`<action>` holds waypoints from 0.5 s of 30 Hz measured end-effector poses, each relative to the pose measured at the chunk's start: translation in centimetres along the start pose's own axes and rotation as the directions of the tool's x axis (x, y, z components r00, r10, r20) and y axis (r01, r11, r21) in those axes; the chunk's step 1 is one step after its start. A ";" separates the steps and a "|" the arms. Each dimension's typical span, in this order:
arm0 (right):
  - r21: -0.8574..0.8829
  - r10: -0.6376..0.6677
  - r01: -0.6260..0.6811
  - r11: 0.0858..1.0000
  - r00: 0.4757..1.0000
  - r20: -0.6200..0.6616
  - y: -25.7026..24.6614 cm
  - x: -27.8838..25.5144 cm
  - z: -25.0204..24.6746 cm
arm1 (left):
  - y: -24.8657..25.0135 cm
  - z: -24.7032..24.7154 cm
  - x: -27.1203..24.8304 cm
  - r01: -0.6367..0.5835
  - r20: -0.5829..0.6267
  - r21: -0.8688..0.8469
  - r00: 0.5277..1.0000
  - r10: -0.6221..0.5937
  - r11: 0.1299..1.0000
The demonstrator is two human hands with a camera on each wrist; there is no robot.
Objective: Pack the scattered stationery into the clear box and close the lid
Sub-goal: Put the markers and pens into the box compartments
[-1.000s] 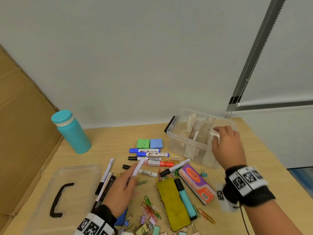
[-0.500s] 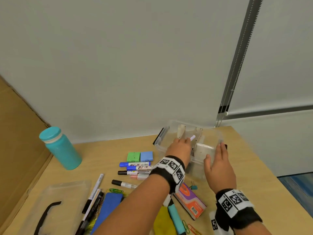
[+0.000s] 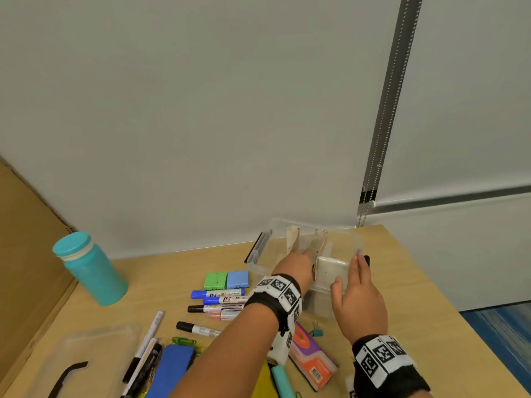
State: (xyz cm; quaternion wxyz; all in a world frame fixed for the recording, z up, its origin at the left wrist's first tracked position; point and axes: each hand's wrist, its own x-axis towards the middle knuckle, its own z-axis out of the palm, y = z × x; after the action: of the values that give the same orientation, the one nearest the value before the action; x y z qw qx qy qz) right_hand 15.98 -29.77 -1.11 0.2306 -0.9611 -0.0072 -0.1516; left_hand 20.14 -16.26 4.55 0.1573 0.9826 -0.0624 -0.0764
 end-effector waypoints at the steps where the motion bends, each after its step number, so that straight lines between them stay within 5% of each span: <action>1: 0.002 0.002 -0.002 1.000 1.000 0.003 0.0 0.0 0.0 | -0.4 0.2 -1.1 -0.045 -0.072 -0.045 0.997 0.041 0.998; 4: -0.001 -0.009 0.009 1.000 1.000 -0.016 0.0 0.1 0.0 | -1.8 0.1 -5.8 -0.136 -0.238 -0.132 0.966 0.102 0.982; 8: 0.009 -0.007 0.007 1.000 1.000 -0.006 0.2 0.3 -0.1 | -6.5 0.6 -12.0 -0.030 -0.315 -0.108 0.949 -0.005 0.994; 12: 0.040 -0.008 0.009 0.999 1.000 -0.014 0.1 0.2 0.1 | -13.8 2.3 -16.5 0.202 -0.256 0.009 0.947 -0.193 0.979; 15: 0.052 -0.008 0.010 0.999 1.000 -0.028 0.0 0.1 0.2 | -17.6 2.5 -17.6 0.307 -0.100 0.116 0.950 -0.296 0.945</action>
State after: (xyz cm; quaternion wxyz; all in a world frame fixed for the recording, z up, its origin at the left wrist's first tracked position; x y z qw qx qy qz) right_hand 16.09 -29.69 -1.30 0.2552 -0.9525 -0.0124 -0.1660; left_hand 4.20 2.13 -1.14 0.0816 0.9910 0.0905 -0.0553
